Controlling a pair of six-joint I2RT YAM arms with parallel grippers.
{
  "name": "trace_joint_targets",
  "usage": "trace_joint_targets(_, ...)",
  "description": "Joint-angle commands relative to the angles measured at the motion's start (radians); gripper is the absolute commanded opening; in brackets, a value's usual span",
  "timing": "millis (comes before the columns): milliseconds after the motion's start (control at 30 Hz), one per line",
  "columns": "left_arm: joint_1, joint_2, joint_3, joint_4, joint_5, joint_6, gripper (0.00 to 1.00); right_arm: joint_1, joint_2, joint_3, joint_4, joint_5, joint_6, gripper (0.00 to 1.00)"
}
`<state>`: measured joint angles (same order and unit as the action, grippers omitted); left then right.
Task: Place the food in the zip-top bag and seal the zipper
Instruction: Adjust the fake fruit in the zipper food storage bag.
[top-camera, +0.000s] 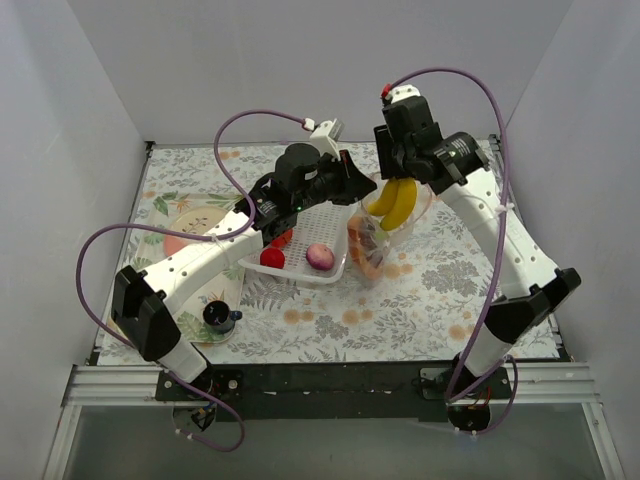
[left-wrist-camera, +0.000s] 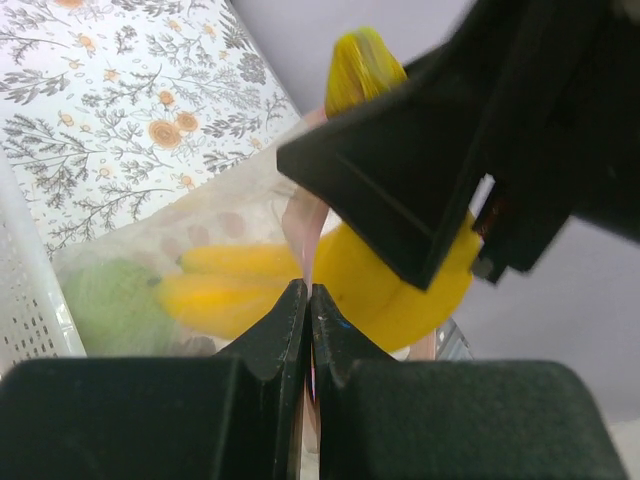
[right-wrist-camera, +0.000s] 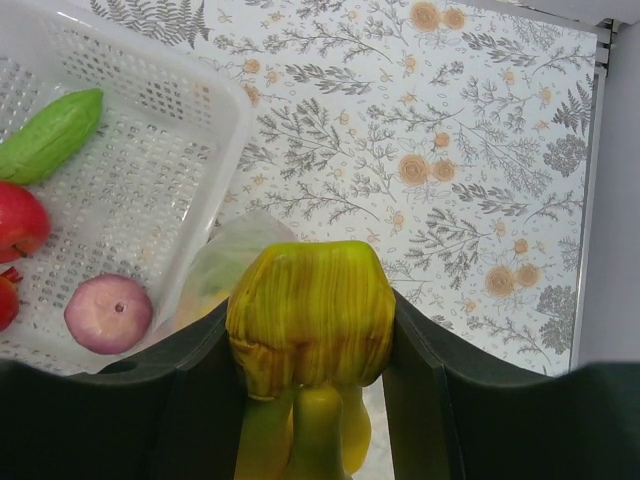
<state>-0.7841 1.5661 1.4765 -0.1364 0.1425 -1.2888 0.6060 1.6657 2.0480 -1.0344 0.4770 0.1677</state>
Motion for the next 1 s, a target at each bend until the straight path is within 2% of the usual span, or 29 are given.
trace_joint_targets(0,-0.006,-0.009,0.053,0.026,-0.053,-0.018,0.00,0.041,-0.145,-0.130,0.190,0.081,0.026,0.23)
trace_joint_targets(67,-0.006,-0.008,0.056,0.024,-0.070,-0.023,0.00,0.041,-0.213,-0.228,0.274,0.042,0.027,0.30)
trace_joint_targets(133,-0.006,-0.003,0.061,0.023,-0.075,-0.029,0.00,0.041,-0.282,-0.317,0.335,0.012,0.027,0.42)
trace_joint_targets(167,-0.006,-0.003,0.062,0.024,-0.078,-0.036,0.00,0.041,-0.299,-0.339,0.368,-0.003,0.026,0.45)
trace_joint_targets(433,-0.006,0.000,0.067,0.032,-0.090,-0.046,0.00,0.043,-0.366,-0.445,0.436,-0.077,-0.002,0.78)
trace_joint_targets(533,-0.006,-0.001,0.068,0.034,-0.089,-0.041,0.00,0.041,-0.379,-0.459,0.451,-0.100,-0.007,0.85)
trace_joint_targets(733,-0.006,-0.006,0.064,0.034,-0.089,-0.037,0.00,0.028,-0.373,-0.385,0.384,-0.016,0.052,0.87)
trace_joint_targets(833,-0.006,-0.006,0.062,0.032,-0.092,-0.033,0.00,0.003,-0.380,-0.358,0.291,0.037,0.105,0.86)
trace_joint_targets(967,-0.006,-0.009,0.059,0.032,-0.093,-0.032,0.00,-0.028,-0.469,-0.472,0.250,0.054,0.170,0.84)
